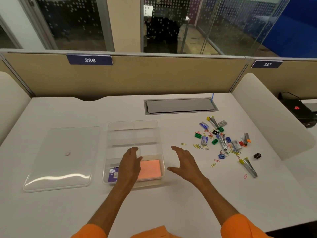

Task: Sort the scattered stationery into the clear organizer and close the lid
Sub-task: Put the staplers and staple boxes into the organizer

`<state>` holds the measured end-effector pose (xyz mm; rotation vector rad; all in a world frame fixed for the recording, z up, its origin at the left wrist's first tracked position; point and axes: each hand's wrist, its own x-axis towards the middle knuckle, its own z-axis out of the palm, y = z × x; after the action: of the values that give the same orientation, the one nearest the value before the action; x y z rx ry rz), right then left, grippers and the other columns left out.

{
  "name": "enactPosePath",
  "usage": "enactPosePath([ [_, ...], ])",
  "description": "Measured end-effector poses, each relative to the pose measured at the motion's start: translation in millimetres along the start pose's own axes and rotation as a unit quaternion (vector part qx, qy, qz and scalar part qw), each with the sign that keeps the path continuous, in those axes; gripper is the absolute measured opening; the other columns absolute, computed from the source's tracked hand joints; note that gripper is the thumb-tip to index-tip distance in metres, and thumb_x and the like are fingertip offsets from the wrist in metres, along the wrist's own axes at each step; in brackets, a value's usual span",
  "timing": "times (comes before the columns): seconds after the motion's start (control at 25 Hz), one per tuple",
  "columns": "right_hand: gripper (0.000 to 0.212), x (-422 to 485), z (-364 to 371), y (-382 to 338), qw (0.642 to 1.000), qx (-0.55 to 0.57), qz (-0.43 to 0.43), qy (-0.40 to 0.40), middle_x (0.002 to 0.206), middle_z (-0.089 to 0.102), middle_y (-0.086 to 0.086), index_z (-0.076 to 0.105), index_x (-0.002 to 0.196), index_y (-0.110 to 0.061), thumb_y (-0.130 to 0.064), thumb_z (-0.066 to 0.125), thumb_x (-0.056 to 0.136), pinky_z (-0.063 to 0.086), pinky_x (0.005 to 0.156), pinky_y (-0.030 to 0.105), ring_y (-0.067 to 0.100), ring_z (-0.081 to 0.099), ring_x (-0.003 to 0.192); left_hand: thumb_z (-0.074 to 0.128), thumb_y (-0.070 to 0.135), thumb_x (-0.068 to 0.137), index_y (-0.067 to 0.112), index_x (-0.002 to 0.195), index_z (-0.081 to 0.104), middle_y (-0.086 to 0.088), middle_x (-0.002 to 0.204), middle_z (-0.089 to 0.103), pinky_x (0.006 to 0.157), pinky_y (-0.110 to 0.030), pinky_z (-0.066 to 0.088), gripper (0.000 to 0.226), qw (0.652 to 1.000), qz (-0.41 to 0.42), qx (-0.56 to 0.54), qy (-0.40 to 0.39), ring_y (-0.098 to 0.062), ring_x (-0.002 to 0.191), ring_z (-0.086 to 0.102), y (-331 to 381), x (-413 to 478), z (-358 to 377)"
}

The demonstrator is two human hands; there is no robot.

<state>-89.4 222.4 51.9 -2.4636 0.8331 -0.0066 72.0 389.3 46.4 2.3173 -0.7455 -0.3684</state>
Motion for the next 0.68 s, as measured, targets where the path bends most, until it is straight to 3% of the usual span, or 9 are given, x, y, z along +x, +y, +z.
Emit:
enactPosePath([
  [0.12,0.068,2,3,-1,0.998,-0.041,-0.012,0.035,0.156,0.026,-0.004,0.022,0.15,-0.024,-0.049,0.05,0.094,0.023,0.113,0.036,0.019,0.025,0.142,0.055,0.026,0.095,0.012,0.139,0.045,-0.008,0.149,0.041,0.11,-0.041,0.036,0.047,0.997,0.038,0.054,0.028,-0.026,0.138,0.037,-3,9,0],
  [0.28,0.069,3,5,-1,0.993,-0.086,-0.01,0.074,0.16,0.017,-0.003,0.024,0.15,-0.021,-0.06,0.028,0.093,0.02,0.114,0.039,0.022,0.016,0.147,0.042,0.04,0.097,0.016,0.146,0.035,-0.003,0.157,0.026,0.115,-0.044,0.026,0.055,0.99,0.085,0.108,0.026,-0.024,0.145,0.023,8,15,15],
  [0.52,0.067,-2,-18,38,0.993,-0.068,0.034,0.085,0.16,0.013,-0.004,0.022,0.15,-0.022,-0.059,0.029,0.095,0.015,0.116,0.04,0.021,0.011,0.148,0.028,0.053,0.095,0.017,0.147,0.034,-0.003,0.157,0.025,0.117,-0.045,0.023,0.063,0.987,0.127,0.094,-0.006,-0.023,0.146,0.021,49,16,63],
  [0.68,0.071,-13,-37,80,0.991,-0.059,0.07,0.101,0.159,0.017,-0.003,0.024,0.149,-0.022,-0.063,0.021,0.091,0.016,0.116,0.039,0.019,0.014,0.147,0.038,0.043,0.098,0.018,0.147,0.034,-0.001,0.157,0.025,0.117,-0.042,0.022,0.056,0.985,0.143,0.09,-0.038,-0.021,0.146,0.021,84,17,95],
])
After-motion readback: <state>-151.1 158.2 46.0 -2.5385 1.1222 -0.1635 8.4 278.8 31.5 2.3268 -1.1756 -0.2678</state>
